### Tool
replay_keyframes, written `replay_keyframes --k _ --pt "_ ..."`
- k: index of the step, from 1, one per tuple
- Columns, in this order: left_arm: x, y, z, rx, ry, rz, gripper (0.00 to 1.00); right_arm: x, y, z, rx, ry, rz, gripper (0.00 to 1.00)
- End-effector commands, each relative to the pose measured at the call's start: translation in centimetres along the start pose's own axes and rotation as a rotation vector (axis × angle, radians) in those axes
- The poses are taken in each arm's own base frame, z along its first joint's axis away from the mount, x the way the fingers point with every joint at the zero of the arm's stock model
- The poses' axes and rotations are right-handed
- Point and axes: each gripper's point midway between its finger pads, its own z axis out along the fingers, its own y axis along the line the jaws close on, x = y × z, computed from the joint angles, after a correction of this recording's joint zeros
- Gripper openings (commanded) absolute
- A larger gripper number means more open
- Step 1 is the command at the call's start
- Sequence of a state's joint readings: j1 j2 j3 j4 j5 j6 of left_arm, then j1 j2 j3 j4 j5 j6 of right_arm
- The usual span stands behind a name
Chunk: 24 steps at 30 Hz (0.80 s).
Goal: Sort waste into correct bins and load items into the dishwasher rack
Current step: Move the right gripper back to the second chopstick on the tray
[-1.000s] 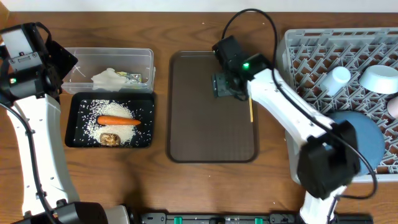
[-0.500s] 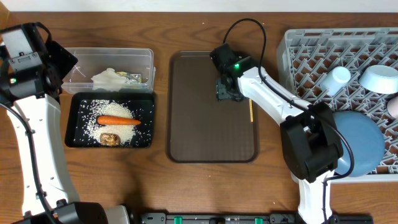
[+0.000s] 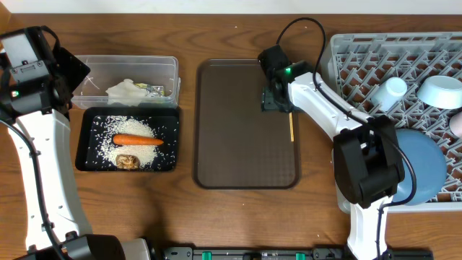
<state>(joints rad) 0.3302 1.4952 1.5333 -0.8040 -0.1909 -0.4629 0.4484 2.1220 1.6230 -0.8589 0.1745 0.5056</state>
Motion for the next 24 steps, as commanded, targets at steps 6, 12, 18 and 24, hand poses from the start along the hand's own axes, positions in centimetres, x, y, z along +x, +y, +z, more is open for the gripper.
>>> replay_keyframes --k 6,12,18,24 --pt "-0.3 0.2 0.1 -0.017 -0.010 0.017 0.98 -0.1 1.1 0.1 -0.048 0.006 -0.024 0.76" --pt "-0.3 0.3 0.1 -0.018 -0.010 0.017 0.98 0.4 1.0 0.9 -0.035 0.029 -0.016 0.76" --pt "-0.2 0.3 0.1 -0.018 -0.009 0.017 0.98 1.3 0.9 2.6 -0.015 0.066 -0.024 0.75" --pt "-0.2 0.3 0.1 -0.018 -0.009 0.017 0.98 1.4 0.8 2.9 -0.010 0.071 -0.025 0.75"
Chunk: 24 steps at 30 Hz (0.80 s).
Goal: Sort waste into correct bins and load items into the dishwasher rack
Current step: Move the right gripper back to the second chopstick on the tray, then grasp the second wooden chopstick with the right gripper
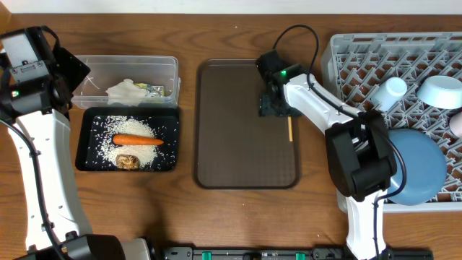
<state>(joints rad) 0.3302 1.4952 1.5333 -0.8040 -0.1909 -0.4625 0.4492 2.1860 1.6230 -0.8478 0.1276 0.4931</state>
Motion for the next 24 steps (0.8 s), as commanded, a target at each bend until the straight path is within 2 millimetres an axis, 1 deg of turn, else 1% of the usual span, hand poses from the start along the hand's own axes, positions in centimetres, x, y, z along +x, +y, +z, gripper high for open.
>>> replay_keyframes --k 1,6,10,12,14,15,16,20,23,24 --pt "-0.2 0.3 0.1 -0.019 -0.008 0.017 0.98 0.0 0.0 0.3 0.006 0.003 -0.003 0.75" --pt "-0.2 0.3 0.1 -0.019 -0.008 0.017 0.98 0.1 -0.1 0.4 0.009 0.011 -0.001 0.75" --pt "-0.2 0.3 0.1 -0.019 -0.008 0.017 0.98 0.4 0.4 0.4 -0.014 0.024 -0.004 0.74" --pt "-0.2 0.3 0.1 -0.019 -0.008 0.017 0.98 0.6 0.7 0.4 -0.018 0.027 -0.010 0.70" --pt "-0.2 0.3 0.1 -0.019 -0.008 0.017 0.98 0.9 0.8 0.5 -0.017 0.029 -0.016 0.59" --pt "-0.2 0.3 0.1 -0.019 -0.008 0.018 0.98 0.9 0.9 0.5 -0.017 0.030 -0.018 0.55" --pt "-0.2 0.3 0.1 -0.019 -0.008 0.017 0.98 1.0 0.9 0.5 -0.017 0.032 -0.019 0.54" --pt "-0.2 0.3 0.1 -0.019 -0.008 0.017 0.98 1.3 1.0 1.0 -0.011 0.044 -0.023 0.53" --pt "-0.2 0.3 0.1 -0.019 -0.008 0.017 0.98 1.8 0.8 1.7 0.001 0.064 -0.001 0.54" --pt "-0.2 0.3 0.1 -0.019 -0.008 0.017 0.98 2.1 0.7 2.2 0.009 0.075 0.013 0.55"
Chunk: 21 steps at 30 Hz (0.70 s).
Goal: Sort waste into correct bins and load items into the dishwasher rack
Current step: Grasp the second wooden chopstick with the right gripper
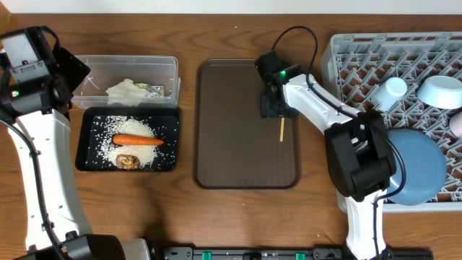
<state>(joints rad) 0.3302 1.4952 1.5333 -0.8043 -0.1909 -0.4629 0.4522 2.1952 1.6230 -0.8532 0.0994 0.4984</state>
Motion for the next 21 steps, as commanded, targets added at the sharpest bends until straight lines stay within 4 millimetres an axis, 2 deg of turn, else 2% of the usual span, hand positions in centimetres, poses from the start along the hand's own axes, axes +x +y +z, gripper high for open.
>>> replay_keyframes --k 1,7,15,21 --pt "-0.2 0.3 0.1 -0.019 -0.008 0.018 0.98 1.6 0.2 2.2 0.031 0.055 0.029 0.56" --pt "-0.2 0.3 0.1 -0.019 -0.008 0.018 0.98 2.7 -0.5 4.5 0.064 0.111 0.076 0.55" --pt "-0.2 0.3 0.1 -0.019 -0.008 0.017 0.98 2.6 -1.2 4.9 0.072 0.119 0.128 0.47" --pt "-0.2 0.3 0.1 -0.019 -0.008 0.018 0.98 2.5 -2.1 5.0 0.039 0.156 0.175 0.30"
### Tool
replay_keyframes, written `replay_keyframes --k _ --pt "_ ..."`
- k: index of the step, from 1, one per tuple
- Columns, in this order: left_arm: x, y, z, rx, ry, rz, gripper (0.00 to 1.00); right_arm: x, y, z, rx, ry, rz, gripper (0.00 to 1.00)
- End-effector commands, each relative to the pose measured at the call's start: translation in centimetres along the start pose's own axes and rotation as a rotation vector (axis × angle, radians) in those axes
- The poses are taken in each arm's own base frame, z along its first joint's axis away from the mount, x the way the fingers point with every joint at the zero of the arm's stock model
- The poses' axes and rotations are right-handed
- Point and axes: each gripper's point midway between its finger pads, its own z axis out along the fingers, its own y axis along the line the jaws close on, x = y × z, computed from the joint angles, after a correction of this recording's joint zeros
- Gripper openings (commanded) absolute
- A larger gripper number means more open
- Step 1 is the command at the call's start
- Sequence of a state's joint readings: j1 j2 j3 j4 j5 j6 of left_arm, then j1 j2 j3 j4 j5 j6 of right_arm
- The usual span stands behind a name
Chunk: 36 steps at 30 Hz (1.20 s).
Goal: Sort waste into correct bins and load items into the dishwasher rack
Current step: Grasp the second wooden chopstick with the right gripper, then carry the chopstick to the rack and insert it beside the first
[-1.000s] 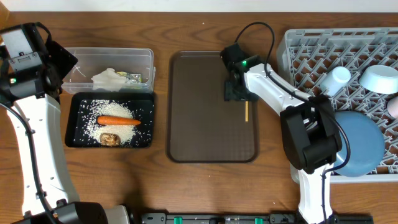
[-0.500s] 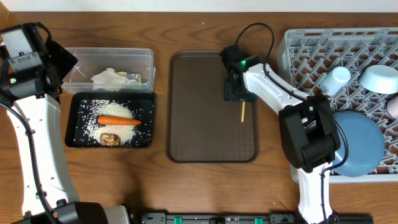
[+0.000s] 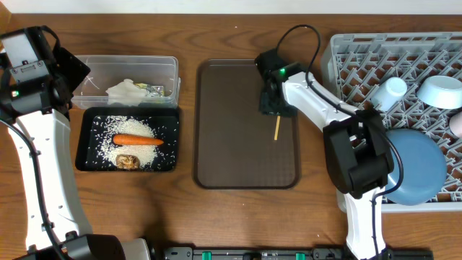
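Observation:
A thin wooden stick point(image 3: 276, 127) lies on the brown tray point(image 3: 231, 144), in its right half, tilted slightly. Its upper end reaches under my right gripper point(image 3: 275, 107), which hangs low over the tray and appears shut on that end; the fingers themselves are hidden by the wrist. The grey dishwasher rack point(image 3: 361, 50) at the right holds a white cup point(image 3: 390, 92), a white bowl point(image 3: 440, 90) and a blue plate point(image 3: 422, 162). My left gripper point(image 3: 71, 71) stays at the far left, beside the bins; how its jaws stand does not show.
A clear bin point(image 3: 126, 61) with crumpled paper and foil stands at the back left. In front of it a black tray point(image 3: 90, 162) holds rice, a carrot point(image 3: 137, 140) and a brown lump. The right arm's base rises between tray and rack.
The stick has shifted a little further left on the brown tray, along with my right gripper. The left arm has not moved.
The stick first lay along the brown tray's right rim with my right gripper at its upper end. At each later moment gripper and stick stood a bit further left, and now the stick is well inside the tray. The left arm stayed still throughout.

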<state>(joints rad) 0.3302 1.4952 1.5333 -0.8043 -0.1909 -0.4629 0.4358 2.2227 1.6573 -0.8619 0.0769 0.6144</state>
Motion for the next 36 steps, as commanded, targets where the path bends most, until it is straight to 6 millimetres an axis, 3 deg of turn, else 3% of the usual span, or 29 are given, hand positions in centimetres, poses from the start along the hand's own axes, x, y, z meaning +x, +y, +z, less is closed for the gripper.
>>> replay_keyframes --k 1,9,16,20,24,30,36 --pt "-0.2 0.3 0.1 -0.019 -0.008 0.018 0.98 2.7 -2.7 4.6 0.059 0.147 0.053 0.25" --pt "-0.2 0.3 0.1 -0.019 -0.008 0.018 0.98 2.7 -3.5 4.6 0.054 0.169 0.077 0.02" --pt "-0.2 0.3 0.1 -0.019 -0.008 0.018 0.98 2.6 -3.3 4.4 0.051 0.165 0.073 0.01" --pt "-0.2 0.3 0.1 -0.019 -0.008 0.017 0.98 1.9 -3.1 3.1 0.031 0.136 0.067 0.01" --pt "-0.2 0.3 0.1 -0.019 -0.008 0.017 0.98 0.3 -2.4 -0.3 -0.020 0.062 0.023 0.01" --pt "-0.2 0.3 0.1 -0.019 -0.008 0.018 0.98 -2.0 -1.3 -8.0 -0.128 -0.095 -0.078 0.01" --pt "-0.2 0.3 0.1 -0.019 -0.008 0.017 0.98 -3.7 -3.0 -15.5 -0.187 -0.253 -0.116 0.01"
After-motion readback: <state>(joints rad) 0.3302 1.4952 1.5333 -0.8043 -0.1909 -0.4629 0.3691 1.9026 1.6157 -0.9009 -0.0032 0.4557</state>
